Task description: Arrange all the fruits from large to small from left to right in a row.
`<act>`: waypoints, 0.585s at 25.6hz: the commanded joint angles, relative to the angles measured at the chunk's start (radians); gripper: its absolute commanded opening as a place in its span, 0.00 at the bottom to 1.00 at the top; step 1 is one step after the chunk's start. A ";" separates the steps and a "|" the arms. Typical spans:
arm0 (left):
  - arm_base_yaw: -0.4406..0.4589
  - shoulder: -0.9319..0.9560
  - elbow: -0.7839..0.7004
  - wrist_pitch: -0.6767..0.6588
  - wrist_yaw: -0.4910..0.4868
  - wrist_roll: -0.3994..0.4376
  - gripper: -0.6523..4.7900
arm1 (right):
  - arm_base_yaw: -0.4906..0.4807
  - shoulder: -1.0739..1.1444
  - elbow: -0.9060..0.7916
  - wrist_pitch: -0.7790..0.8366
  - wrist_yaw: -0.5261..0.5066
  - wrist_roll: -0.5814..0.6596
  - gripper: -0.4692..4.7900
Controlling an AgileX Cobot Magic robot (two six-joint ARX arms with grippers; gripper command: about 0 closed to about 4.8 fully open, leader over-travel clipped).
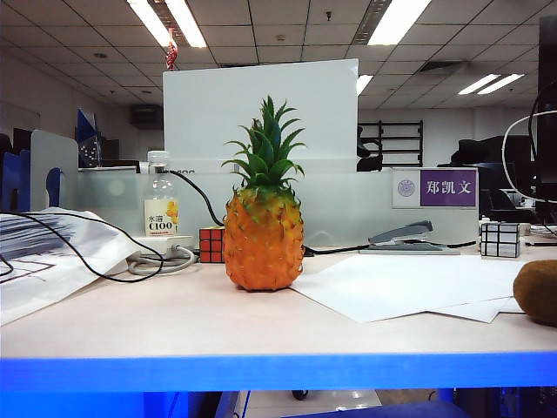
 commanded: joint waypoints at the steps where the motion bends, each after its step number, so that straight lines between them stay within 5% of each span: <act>1: 0.000 -0.002 0.001 0.012 -0.003 0.000 0.11 | 0.001 -0.002 -0.007 0.017 0.000 0.003 0.08; 8: 0.000 -0.002 0.001 0.023 0.006 -0.012 0.11 | 0.002 -0.002 -0.007 0.031 -0.009 0.006 0.08; 10: 0.000 -0.002 0.002 0.023 0.089 -0.141 0.11 | 0.002 -0.002 -0.007 0.072 -0.125 0.199 0.08; 12: 0.000 -0.002 0.001 0.057 0.237 -0.270 0.11 | 0.002 -0.002 -0.007 0.169 -0.240 0.453 0.08; 13: 0.000 -0.001 0.001 0.103 0.418 -0.320 0.11 | 0.001 -0.002 -0.007 0.213 -0.254 0.581 0.08; 15: -0.001 -0.002 0.002 0.150 0.630 -0.360 0.11 | 0.001 -0.002 -0.007 0.271 -0.253 0.671 0.08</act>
